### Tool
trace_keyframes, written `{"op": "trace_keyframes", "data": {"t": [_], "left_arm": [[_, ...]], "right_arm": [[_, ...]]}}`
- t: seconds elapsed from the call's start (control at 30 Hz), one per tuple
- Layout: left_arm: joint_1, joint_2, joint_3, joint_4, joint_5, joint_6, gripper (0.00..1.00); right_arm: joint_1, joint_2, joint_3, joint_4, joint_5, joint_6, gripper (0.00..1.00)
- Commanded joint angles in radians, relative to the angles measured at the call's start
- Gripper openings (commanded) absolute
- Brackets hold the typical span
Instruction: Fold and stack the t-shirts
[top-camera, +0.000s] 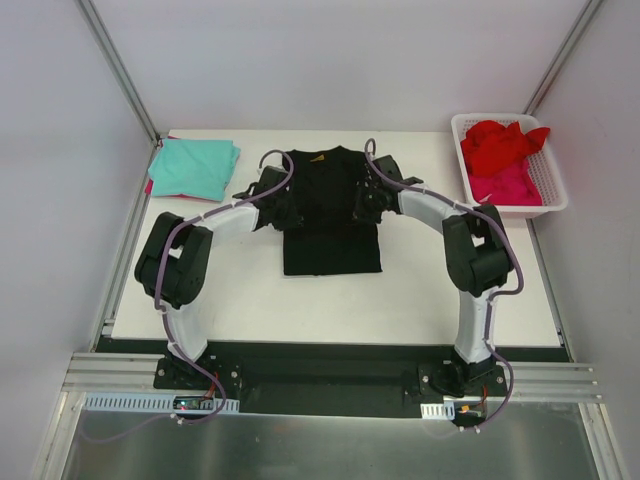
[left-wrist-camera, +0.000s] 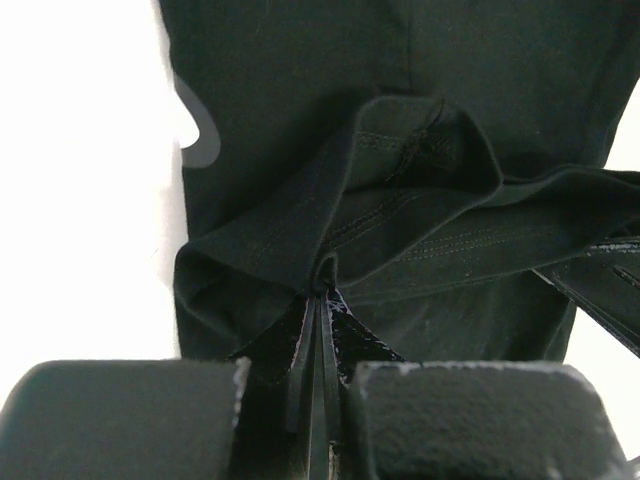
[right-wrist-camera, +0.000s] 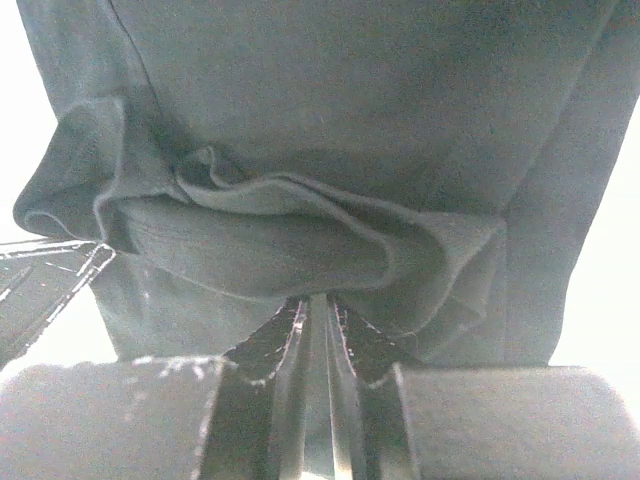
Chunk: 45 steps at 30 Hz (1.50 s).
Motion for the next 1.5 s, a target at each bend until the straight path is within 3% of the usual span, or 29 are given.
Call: {"op": "trace_keyframes", "data": {"t": [0.0, 0.5, 0.87, 0.97, 1.03, 1.07, 1.17, 1.3, 1.33, 1.47], "left_arm": [[0.017, 0.015, 0.070, 0.018, 0.011, 0.033, 0.00], [0.129, 0.050, 0.219, -0.043, 0.012, 0.119, 0.00], [0.133, 0.101, 0.256, -0.052, 0.063, 0.118, 0.04], [0.133, 0.108, 0.254, -0.051, 0.054, 0.119, 0.21], [0.133, 0.118, 0.256, -0.048, 0.046, 0.127, 0.24], [0.133, 0.119, 0.259, -0.045, 0.035, 0.128, 0.31], [0.133, 0.131, 0.282, -0.043, 0.020, 0.150, 0.34], [0.138, 0.133, 0.316, -0.052, 0.018, 0.170, 0.64], [0.138, 0.119, 0.313, -0.054, 0.020, 0.168, 0.99], [0.135, 0.041, 0.239, -0.052, 0.026, 0.148, 0.99]], "right_arm": [[-0.002, 0.028, 0.094, -0.011, -0.009, -0.026, 0.13], [-0.088, 0.105, 0.208, -0.026, -0.043, -0.059, 0.12], [-0.111, 0.093, 0.229, -0.043, -0.053, -0.081, 0.12], [-0.112, 0.082, 0.220, -0.041, -0.062, -0.081, 0.12], [-0.111, 0.068, 0.209, -0.037, -0.067, -0.076, 0.12], [-0.111, 0.062, 0.203, -0.034, -0.069, -0.075, 0.12], [-0.108, 0.033, 0.180, -0.024, -0.073, -0.072, 0.12], [-0.103, -0.009, 0.153, -0.018, -0.081, -0.073, 0.12], [-0.100, -0.015, 0.147, -0.017, -0.084, -0.073, 0.12], [-0.071, -0.061, 0.125, -0.024, -0.096, -0.067, 0.11]]}}
